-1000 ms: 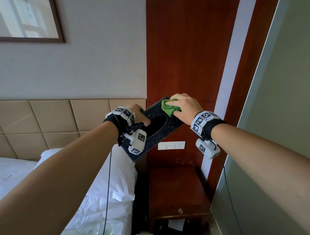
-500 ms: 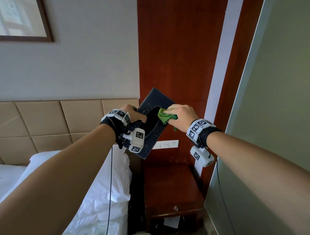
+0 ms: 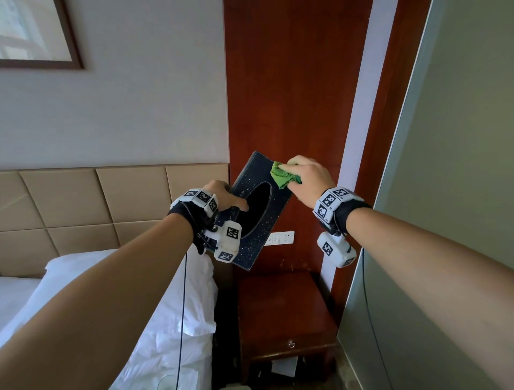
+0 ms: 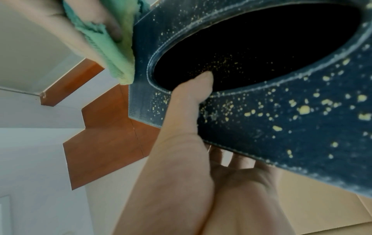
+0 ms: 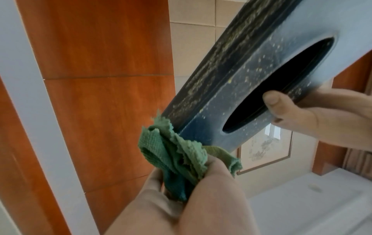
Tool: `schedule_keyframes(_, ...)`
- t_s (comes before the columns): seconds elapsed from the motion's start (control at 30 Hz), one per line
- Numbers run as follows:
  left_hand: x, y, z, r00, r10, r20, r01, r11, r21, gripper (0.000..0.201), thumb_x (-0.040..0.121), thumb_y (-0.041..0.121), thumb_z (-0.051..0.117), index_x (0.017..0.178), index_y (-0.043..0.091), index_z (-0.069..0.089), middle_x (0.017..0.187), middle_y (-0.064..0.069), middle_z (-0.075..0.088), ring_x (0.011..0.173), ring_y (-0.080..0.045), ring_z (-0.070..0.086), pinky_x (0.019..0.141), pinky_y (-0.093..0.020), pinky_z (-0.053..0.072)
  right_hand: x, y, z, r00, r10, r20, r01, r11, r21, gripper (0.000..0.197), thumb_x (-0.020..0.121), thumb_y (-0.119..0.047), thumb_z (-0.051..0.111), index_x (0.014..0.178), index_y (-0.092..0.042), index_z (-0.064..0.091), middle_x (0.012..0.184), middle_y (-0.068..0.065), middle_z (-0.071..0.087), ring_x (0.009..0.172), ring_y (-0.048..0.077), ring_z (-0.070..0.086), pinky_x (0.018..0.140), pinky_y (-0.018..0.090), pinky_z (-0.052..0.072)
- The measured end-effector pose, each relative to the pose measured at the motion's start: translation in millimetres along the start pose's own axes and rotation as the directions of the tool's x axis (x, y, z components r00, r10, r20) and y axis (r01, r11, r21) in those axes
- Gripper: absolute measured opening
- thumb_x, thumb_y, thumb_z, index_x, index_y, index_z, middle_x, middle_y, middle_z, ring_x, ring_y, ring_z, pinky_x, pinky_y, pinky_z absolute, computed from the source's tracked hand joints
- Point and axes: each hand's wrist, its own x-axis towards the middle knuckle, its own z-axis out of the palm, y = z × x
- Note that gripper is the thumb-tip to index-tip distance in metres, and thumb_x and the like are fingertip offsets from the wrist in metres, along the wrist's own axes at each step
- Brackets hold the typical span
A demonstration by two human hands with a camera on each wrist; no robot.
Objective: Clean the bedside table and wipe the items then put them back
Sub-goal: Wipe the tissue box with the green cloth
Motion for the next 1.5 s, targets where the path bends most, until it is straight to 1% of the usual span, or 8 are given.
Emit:
schedule_keyframes(0.5,8.5,-6.9,4.5,0.995,-0.054,-0.084,0.039,0.983,-0.177,0.054,0.052,0.052,0.086,0.086,0.013,0.069,0.077,-0.007,0.074,0.071,-0.026,0.072,0.071,-0.042,0.062,-24.3,-23.9,24.0,0.976,-0.100,0.194,0.085,0.993,0.082,0.034,0.086,-0.013,0.062,0.114,-0.031,0.073,0.108,-0.012,0.068,0.093,0.014,0.062,0.083,0.031,0.051)
schedule_keyframes(0.6,8.6,-7.1,4.9,0.994,-0.054,-0.091,0.037,0.984,-0.177,0.050,0.058,0.049,0.085,0.089,0.014,0.068,0.079,-0.006,0.073,0.070,-0.024,0.070,0.060,-0.032,0.057,-19.6,-20.5,25.1,0.955,-0.103,0.277,0.069,0.989,0.128,0.024,0.087,-0.021,0.065,0.104,-0.033,0.077,0.096,-0.012,0.069,0.086,0.015,0.064,0.079,0.037,0.053)
schedule_keyframes(0.73,8.3,-5.0,4.0,0.993,-0.067,-0.092,0.049,0.981,-0.186,0.048,0.061,0.048,0.085,0.088,0.013,0.065,0.077,-0.006,0.070,0.064,-0.023,0.066,0.056,-0.026,0.049,-5.4,-18.5,10.4,0.999,-0.033,0.037,0.024,0.975,0.220,0.018,0.089,-0.034,0.068,0.099,-0.024,0.078,0.093,-0.010,0.070,0.080,0.012,0.065,0.074,0.038,0.056)
schedule_keyframes(0.87,7.2,1.4,7.1,0.995,-0.055,-0.083,0.036,0.975,-0.221,0.047,0.065,0.042,0.085,0.092,0.010,0.064,0.077,-0.006,0.069,0.061,-0.023,0.064,0.055,-0.026,0.049,8.7,-11.9,-2.0,0.987,0.055,-0.148,-0.030,0.986,0.165,0.029,0.088,-0.015,0.063,0.116,-0.016,0.072,0.112,-0.006,0.066,0.096,0.017,0.061,0.081,0.035,0.053)
schedule_keyframes(1.07,3.0,11.9,11.3,0.994,-0.047,-0.094,0.020,0.964,-0.265,0.048,0.065,0.041,0.086,0.098,0.012,0.064,0.081,-0.004,0.069,0.065,-0.021,0.065,0.049,-0.023,0.044,9.2,-6.8,3.4,0.999,0.036,-0.040,-0.035,0.999,0.037,0.041,0.089,-0.009,0.059,0.128,-0.021,0.066,0.122,-0.006,0.062,0.106,0.019,0.053,0.082,0.025,0.041)
schedule_keyframes(1.27,0.4,14.2,14.6,0.986,-0.099,-0.131,0.046,0.932,-0.360,0.053,0.056,0.047,0.085,0.090,0.011,0.066,0.083,-0.007,0.072,0.073,-0.027,0.071,0.068,-0.038,0.061,-9.6,-11.0,12.4,0.997,-0.053,0.064,0.049,0.997,0.060,0.039,0.088,-0.008,0.061,0.120,-0.027,0.070,0.115,-0.008,0.066,0.104,0.017,0.056,0.087,0.031,0.047)
schedule_keyframes(1.4,0.0,14.3,16.7,0.980,-0.123,-0.155,0.047,0.907,-0.419,0.050,0.058,0.049,0.083,0.089,0.013,0.067,0.080,-0.005,0.073,0.068,-0.025,0.070,0.058,-0.030,0.054,-18.8,-11.3,16.3,0.992,-0.079,0.094,0.074,0.995,0.065,0.038,0.085,-0.008,0.061,0.114,-0.029,0.074,0.112,-0.012,0.068,0.101,0.013,0.059,0.085,0.025,0.047)
schedule_keyframes(1.5,1.3,14.0,18.1,0.975,-0.163,-0.154,0.066,0.863,-0.501,0.057,0.051,0.053,0.083,0.090,0.013,0.070,0.077,-0.006,0.075,0.071,-0.027,0.073,0.069,-0.044,0.062,-25.4,-11.1,17.2,0.992,-0.097,0.077,0.089,0.990,0.109,0.034,0.084,-0.009,0.063,0.108,-0.029,0.076,0.106,-0.012,0.070,0.093,0.012,0.062,0.082,0.027,0.051)
